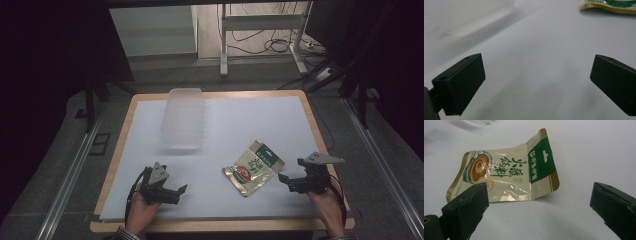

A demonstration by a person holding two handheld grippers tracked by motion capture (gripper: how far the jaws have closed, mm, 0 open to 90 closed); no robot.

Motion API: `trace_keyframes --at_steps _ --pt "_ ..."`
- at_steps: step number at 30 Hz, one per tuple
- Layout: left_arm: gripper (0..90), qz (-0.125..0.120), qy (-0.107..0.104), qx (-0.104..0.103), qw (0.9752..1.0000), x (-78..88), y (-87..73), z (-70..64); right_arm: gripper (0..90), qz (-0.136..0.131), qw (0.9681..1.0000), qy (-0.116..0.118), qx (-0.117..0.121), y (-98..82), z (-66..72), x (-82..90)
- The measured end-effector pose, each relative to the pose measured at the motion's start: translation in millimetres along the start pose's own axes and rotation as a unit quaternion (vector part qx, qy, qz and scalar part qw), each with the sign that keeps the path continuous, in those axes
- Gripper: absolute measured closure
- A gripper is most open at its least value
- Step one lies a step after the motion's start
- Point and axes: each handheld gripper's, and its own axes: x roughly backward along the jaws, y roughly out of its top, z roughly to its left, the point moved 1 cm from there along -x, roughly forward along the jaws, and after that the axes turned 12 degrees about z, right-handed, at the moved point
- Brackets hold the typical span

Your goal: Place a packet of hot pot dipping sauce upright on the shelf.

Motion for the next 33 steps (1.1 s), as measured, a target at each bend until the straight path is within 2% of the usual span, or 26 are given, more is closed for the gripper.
trace_keyframes --at_steps 4,10,14,16,18,24,25,27,31,33 --pt "0.0 0.0 0.0 0.0 1.0 0.1 0.0 0.0 1.9 0.002 1.0 0.005 -0.005 4.2 -1.1 -6.5" --pt "0.0 0.0 0.0 -0.001 1.0 -0.2 0.0 -0.2 1.7 0.004 1.0 -0.004 -0.006 10.2 -1.6 -12.8" --pt "0.0 0.0 0.001 -0.001 1.0 -0.3 0.0 -0.2 1.9 0.022 0.9997 -0.002 -0.005 13.4 -2.4 -19.9" --pt "0.0 0.002 0.001 -0.002 1.0 -0.6 0.1 -0.4 1.9 0.028 0.9995 0.002 -0.016 15.9 -2.6 -23.9" --pt "0.0 0.003 0.001 -0.003 1.0 -0.6 0.1 -0.5 2.0 0.031 0.9994 0.006 -0.016 17.8 -2.7 -26.9" --pt "0.0 0.003 0.001 -0.003 1.0 -0.8 0.1 -0.6 3.1 0.056 0.9983 -0.003 -0.01 22.7 -2.5 -33.5" --pt "0.0 0.003 0.002 -0.003 1.0 -0.9 0.1 -0.7 5.1 0.068 0.9975 0.003 -0.019 24.0 -3.3 -35.3" --pt "0.0 0.004 0.002 -0.004 1.0 -1.0 0.2 -0.8 7.9 0.072 0.9971 0.007 -0.023 25.8 -4.1 -36.7" --pt "0.0 0.004 0.003 -0.005 1.0 -1.0 0.3 -1.0 12.8 0.087 0.9961 0.008 -0.017 29.5 -4.6 -40.4" --pt "0.0 0.005 0.004 -0.006 1.0 -1.2 0.4 -1.5 18.9 0.093 0.9955 0.004 -0.017 30.6 -4.7 -43.1"
